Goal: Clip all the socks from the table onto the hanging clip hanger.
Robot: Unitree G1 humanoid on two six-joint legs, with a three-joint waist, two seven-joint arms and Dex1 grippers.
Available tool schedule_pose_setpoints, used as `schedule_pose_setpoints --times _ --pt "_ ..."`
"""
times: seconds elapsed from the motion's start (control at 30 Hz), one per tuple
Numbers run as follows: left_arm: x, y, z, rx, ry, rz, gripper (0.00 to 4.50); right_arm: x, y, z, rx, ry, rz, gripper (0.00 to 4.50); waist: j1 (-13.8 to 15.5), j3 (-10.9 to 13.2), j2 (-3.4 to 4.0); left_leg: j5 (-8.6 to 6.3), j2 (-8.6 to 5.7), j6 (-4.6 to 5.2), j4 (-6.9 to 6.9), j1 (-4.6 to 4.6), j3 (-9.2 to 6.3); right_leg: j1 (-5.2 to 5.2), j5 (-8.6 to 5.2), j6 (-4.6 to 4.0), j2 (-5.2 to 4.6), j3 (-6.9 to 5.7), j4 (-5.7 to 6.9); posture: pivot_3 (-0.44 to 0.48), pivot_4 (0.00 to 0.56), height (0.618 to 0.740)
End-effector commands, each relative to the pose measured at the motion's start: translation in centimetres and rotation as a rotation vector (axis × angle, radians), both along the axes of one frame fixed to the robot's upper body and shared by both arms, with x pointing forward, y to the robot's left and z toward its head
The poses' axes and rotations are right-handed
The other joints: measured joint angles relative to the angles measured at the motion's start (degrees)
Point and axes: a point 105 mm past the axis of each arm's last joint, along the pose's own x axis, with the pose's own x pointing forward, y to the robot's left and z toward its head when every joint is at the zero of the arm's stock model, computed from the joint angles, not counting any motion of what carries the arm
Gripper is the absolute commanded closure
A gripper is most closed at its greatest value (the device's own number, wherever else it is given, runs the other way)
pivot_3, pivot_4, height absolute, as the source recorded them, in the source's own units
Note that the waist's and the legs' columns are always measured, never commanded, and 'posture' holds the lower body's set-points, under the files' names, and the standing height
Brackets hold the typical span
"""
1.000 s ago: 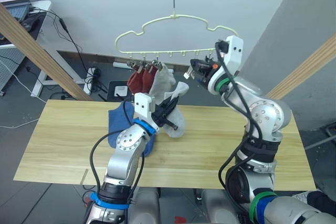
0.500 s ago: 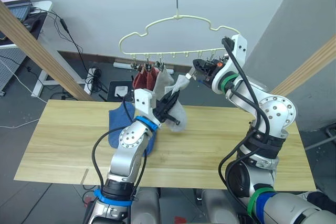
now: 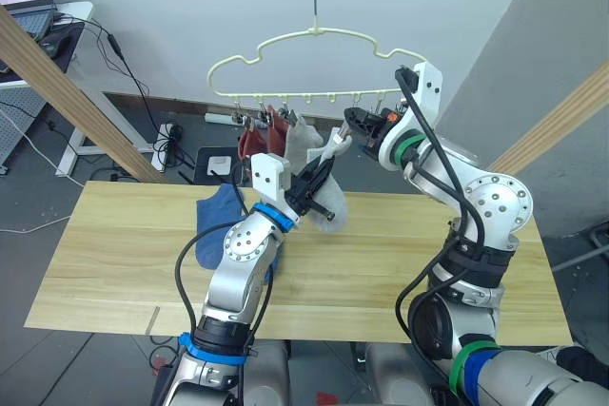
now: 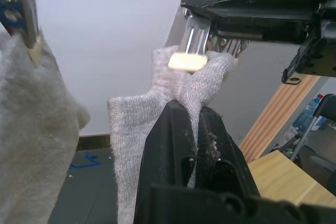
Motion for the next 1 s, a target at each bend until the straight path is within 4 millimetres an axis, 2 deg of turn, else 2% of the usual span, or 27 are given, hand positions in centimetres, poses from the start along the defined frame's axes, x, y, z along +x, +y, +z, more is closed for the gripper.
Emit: schedule_pose_setpoints --times 0.03,0.17,0.27,0.43,0.6,0.73,0.9,1.0 --pt "-0.6 -0.4 0.6 0.001 -0.031 -0.025 4.5 -0.3 0.3 -0.7 0.018 0.004 0.044 2.47 0.0 0.0 0.0 0.0 0.0 0.0 0.0 -0.01 0.0 -0.01 0.0 0.0 0.0 0.0 0.0 0.028 0.304 0.74" --pt "-0.1 -0.2 0.6 0.007 -0.03 -0.004 4.5 -3.6 0.9 1.2 -0.101 -0.246 0.265 0.98 -0.1 0.0 0.04 0.0 0.0 0.0 -0.02 -0.11 0.02 -0.1 0.0 0.0 0.0 0.01 -0.03 0.024 0.305 0.74" --pt "0.0 -0.1 0.4 0.013 -0.022 -0.005 4.5 -5.3 0.8 1.0 -0.169 -0.336 0.343 0.98 -0.4 0.0 0.04 -0.01 0.01 0.01 -0.06 -0.11 0.03 -0.1 -0.01 0.02 0.02 0.02 -0.08 0.014 0.308 0.74" --pt "0.1 0.2 0.0 0.004 0.016 -0.037 3.11 -6.4 -0.2 -0.4 -0.339 -0.452 0.311 0.95 -0.5 0.0 0.04 -0.01 0.03 0.01 -0.08 -0.09 0.05 -0.11 -0.04 0.06 0.05 0.05 -0.07 0.006 0.309 0.74" --pt "0.0 2.0 -1.1 0.032 0.071 -0.045 1.54 -5.1 -1.3 -1.5 -0.411 -0.484 0.092 0.95 -0.7 0.0 0.04 0.0 0.03 0.0 -0.05 -0.02 0.07 -0.1 -0.04 0.06 0.06 0.09 0.0 0.011 0.308 0.74" --pt "-1.2 3.6 -0.4 0.088 0.075 -0.094 0.29 -4.0 -1.5 -1.1 -0.418 -0.515 -0.059 0.95 -0.8 0.0 0.04 0.0 0.06 -0.01 -0.07 -0.02 0.08 -0.14 -0.04 0.06 0.07 0.12 0.0 0.022 0.309 0.74" --pt "-2.3 4.9 2.5 0.15 0.01 -0.14 0.27 -3.2 -1.1 -0.8 -0.404 -0.534 -0.156 2.54 -0.4 0.0 0.04 0.0 0.05 -0.01 -0.08 -0.05 0.09 -0.15 -0.04 0.06 0.04 0.13 -0.03 0.046 0.301 0.74" --pt "-2.3 5.1 4.1 0.133 -0.014 -0.131 0.27 -2.7 -1.3 -0.7 -0.4 -0.539 -0.207 2.54 -0.1 0.0 0.04 0.0 0.05 -0.01 -0.07 -0.05 0.08 -0.14 -0.04 0.06 0.04 0.11 -0.04 0.052 0.298 0.74"
